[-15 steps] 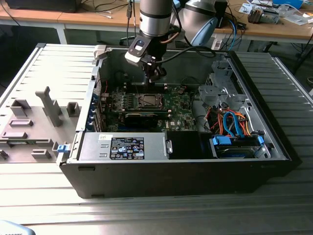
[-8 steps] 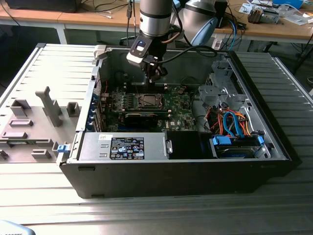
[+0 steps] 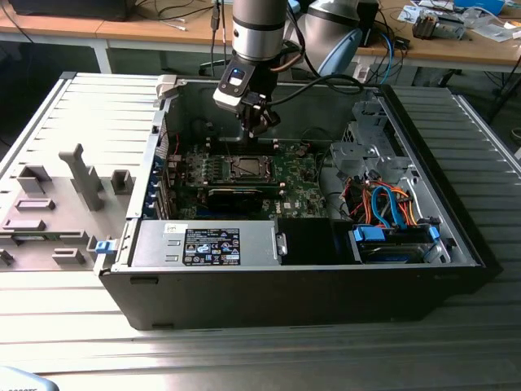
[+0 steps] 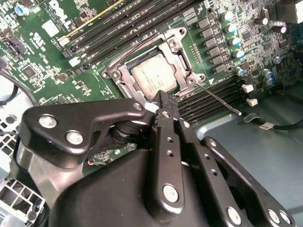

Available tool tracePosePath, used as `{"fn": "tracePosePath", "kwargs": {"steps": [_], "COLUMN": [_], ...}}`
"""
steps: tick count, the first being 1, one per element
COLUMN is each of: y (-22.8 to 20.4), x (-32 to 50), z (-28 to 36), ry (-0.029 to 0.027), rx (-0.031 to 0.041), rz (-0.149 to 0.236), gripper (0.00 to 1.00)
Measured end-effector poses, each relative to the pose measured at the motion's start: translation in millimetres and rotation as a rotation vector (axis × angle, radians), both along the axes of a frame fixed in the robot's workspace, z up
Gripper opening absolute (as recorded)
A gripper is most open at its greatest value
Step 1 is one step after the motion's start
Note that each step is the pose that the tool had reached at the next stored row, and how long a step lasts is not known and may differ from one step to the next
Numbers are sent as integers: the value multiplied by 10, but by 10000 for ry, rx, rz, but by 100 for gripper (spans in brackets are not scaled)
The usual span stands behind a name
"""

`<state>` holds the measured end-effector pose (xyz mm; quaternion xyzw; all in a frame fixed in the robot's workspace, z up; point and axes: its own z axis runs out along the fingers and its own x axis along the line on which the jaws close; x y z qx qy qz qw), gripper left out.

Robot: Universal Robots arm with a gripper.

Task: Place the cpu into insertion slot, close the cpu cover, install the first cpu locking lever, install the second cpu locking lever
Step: 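Install the first cpu locking lever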

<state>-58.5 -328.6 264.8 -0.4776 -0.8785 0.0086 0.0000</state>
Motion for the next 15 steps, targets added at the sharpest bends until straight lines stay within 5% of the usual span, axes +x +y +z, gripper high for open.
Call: {"fn": "tracePosePath", "kwargs": {"steps": [15], "y": [0], "x": [0], "z": [0], "ry": [0], "rx": [1], "rz": [1167], "gripper": [11]}}
